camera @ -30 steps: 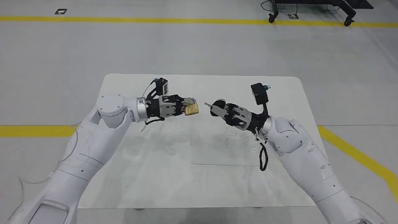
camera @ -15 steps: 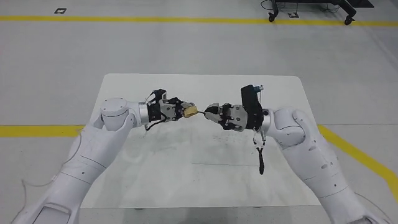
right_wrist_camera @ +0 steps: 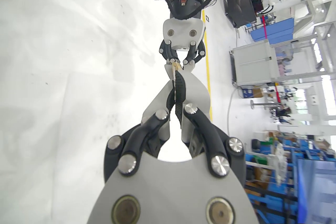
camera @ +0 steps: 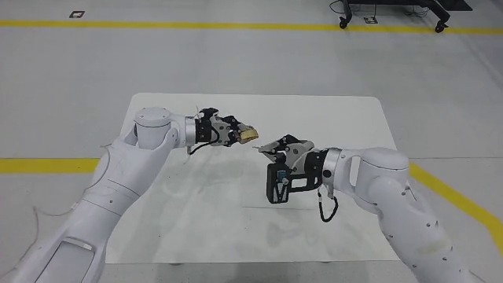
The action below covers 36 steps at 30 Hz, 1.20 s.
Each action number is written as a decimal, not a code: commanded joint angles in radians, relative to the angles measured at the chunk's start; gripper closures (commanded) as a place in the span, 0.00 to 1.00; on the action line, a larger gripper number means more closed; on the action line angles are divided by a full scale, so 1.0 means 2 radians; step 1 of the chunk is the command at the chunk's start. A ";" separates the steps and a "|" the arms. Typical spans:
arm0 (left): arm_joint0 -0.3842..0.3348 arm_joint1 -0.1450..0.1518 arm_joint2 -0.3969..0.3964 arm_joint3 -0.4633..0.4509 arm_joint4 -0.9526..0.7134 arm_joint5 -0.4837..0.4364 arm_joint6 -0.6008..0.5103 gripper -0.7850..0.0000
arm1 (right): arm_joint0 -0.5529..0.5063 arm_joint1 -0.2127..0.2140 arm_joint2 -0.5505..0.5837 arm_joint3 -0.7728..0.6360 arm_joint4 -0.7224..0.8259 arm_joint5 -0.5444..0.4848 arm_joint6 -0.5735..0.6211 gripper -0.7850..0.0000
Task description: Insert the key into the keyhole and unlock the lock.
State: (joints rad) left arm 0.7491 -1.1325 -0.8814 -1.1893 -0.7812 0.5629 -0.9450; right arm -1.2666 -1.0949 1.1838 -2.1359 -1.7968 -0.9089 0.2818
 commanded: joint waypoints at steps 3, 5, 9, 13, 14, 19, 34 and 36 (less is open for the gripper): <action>0.000 0.000 0.000 0.000 0.000 0.000 0.000 1.00 | 0.000 0.000 0.000 0.000 -0.001 0.001 0.001 1.00; 0.000 0.000 0.000 0.000 0.000 0.000 0.000 1.00 | 0.000 0.000 0.000 0.000 -0.001 0.001 0.001 1.00; 0.014 0.000 -0.003 0.004 -0.007 -0.005 0.016 1.00 | -0.001 0.000 -0.001 0.002 -0.002 0.002 0.002 1.00; 0.021 -0.001 0.006 0.002 0.012 0.005 0.046 1.00 | 0.017 -0.003 -0.041 0.012 -0.038 -0.009 0.049 1.00; 0.019 -0.002 0.009 -0.002 0.021 0.009 0.052 1.00 | 0.023 -0.005 -0.054 0.009 -0.041 -0.013 0.065 1.00; 0.015 -0.003 0.004 -0.005 0.013 0.018 0.057 1.00 | 0.051 -0.016 -0.101 0.013 -0.028 -0.029 0.154 1.00; 0.022 -0.008 0.007 -0.008 0.011 0.027 0.066 1.00 | 0.099 -0.051 -0.218 0.020 -0.032 0.052 0.367 1.00; 0.022 -0.009 0.007 -0.008 0.011 0.027 0.066 1.00 | 0.105 -0.054 -0.224 0.030 -0.031 0.061 0.375 1.00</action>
State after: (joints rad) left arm 0.7934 -1.1500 -0.8673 -1.2057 -0.7589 0.6161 -0.8122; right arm -1.0616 -1.2006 0.7401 -2.0842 -1.8584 -0.7945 1.0256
